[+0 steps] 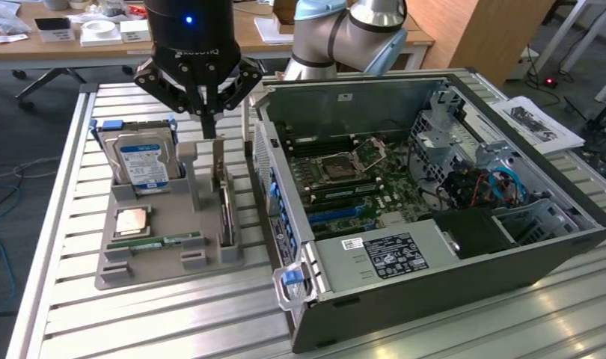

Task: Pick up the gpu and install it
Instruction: 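Reach for the gpu, then pick up the gpu and move the gpu toward the slot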

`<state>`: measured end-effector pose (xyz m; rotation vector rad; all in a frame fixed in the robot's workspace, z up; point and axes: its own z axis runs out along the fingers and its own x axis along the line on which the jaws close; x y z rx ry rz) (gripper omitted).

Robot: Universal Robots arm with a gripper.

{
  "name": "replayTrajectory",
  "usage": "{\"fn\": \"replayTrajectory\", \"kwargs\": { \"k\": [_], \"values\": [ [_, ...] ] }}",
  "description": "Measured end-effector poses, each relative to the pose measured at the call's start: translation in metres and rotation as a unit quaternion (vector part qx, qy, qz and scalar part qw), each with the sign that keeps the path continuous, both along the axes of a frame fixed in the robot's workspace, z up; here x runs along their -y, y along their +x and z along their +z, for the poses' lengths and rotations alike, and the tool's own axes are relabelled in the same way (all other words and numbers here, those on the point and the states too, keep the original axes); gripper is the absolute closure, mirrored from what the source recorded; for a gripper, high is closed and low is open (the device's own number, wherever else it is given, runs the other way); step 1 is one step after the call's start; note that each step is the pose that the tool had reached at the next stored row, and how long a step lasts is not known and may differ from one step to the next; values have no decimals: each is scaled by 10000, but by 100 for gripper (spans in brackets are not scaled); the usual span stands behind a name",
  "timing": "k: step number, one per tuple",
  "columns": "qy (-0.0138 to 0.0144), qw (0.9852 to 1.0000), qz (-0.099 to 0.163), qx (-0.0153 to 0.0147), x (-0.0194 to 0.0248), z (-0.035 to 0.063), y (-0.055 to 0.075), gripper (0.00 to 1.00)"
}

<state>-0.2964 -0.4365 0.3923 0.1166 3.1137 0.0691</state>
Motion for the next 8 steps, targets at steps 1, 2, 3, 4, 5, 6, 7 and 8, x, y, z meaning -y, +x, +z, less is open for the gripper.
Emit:
{"fn": "replayTrajectory", "kwargs": {
  "k": [1, 2, 3, 4, 5, 6, 7, 8],
  "values": [
    [0, 10000, 0, 0, 0, 0, 0, 89],
    [0, 10000, 0, 0, 0, 0, 0, 89],
    [0, 10000, 0, 0, 0, 0, 0, 89],
    [0, 10000, 0, 0, 0, 0, 0, 89],
    [0, 10000, 0, 0, 0, 0, 0, 89],
    [0, 10000, 0, 0, 0, 0, 0, 89],
    [0, 10000, 0, 0, 0, 0, 0, 89],
    [0, 10000, 0, 0, 0, 0, 0, 89]
  ]
}}
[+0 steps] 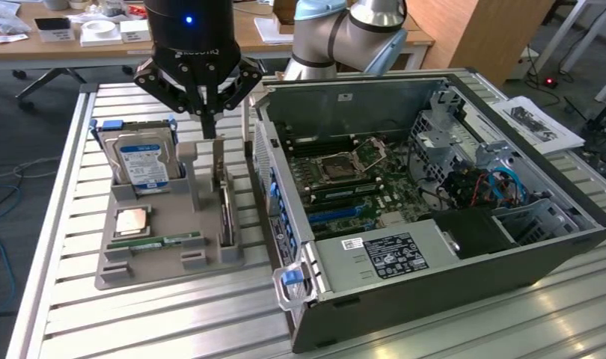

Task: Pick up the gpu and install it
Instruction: 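Pick up the gpu and move the gpu toward the slot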

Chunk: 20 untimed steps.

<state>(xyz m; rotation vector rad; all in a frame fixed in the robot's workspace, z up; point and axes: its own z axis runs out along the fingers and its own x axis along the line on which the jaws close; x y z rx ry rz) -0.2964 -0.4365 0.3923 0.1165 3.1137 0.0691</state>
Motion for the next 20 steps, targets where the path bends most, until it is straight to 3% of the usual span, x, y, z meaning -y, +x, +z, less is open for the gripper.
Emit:
{"fn": "replayTrajectory", "kwargs": {
  "k": [7, 10, 11, 15, 20],
  "values": [
    [0, 10000, 0, 0, 0, 0, 0, 89],
    [0, 10000, 0, 0, 0, 0, 0, 71],
    [0, 10000, 0, 0, 0, 0, 0, 71],
    [0, 10000, 0, 0, 0, 0, 0, 53],
    [0, 10000, 0, 0, 0, -18, 0, 53]
  ]
}}
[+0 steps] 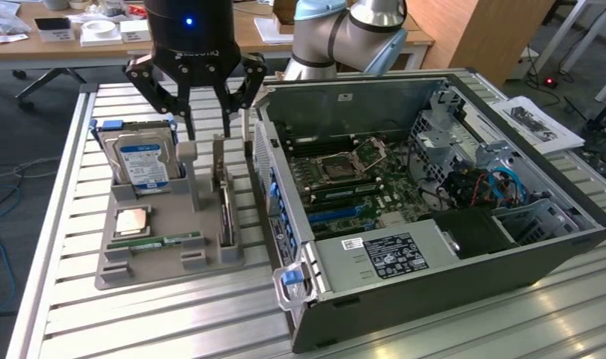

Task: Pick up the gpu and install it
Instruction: 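Pick up the gpu and move the gpu toward the slot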

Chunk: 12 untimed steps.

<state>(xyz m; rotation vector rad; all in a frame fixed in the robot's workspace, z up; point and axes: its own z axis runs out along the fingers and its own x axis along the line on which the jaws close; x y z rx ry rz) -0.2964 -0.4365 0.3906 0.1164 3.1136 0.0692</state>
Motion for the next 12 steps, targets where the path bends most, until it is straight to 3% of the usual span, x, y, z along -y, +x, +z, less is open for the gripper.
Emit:
{"fn": "replayTrajectory", "kwargs": {
  "k": [12],
  "values": [
    [-8, 10000, 0, -1, 0, -217, 0, 53]
  ]
}}
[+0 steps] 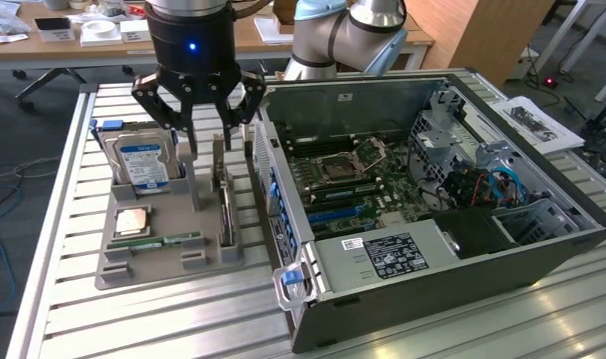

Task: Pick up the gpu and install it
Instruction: 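Pick up the gpu and move the gpu toward the slot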

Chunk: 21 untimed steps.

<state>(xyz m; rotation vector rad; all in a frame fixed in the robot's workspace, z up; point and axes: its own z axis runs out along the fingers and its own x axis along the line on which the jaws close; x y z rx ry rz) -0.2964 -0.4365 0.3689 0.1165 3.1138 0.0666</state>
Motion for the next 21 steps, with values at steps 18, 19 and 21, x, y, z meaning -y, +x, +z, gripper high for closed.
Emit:
{"fn": "replayTrajectory", "kwargs": {
  "k": [18, 19, 21],
  "values": [
    [-16, 10000, 0, 0, -1, -328, 0, 53],
    [-16, 10000, 0, 0, -1, -346, 0, 53],
    [-16, 10000, 0, 0, -3, -381, 0, 53]
  ]
}}
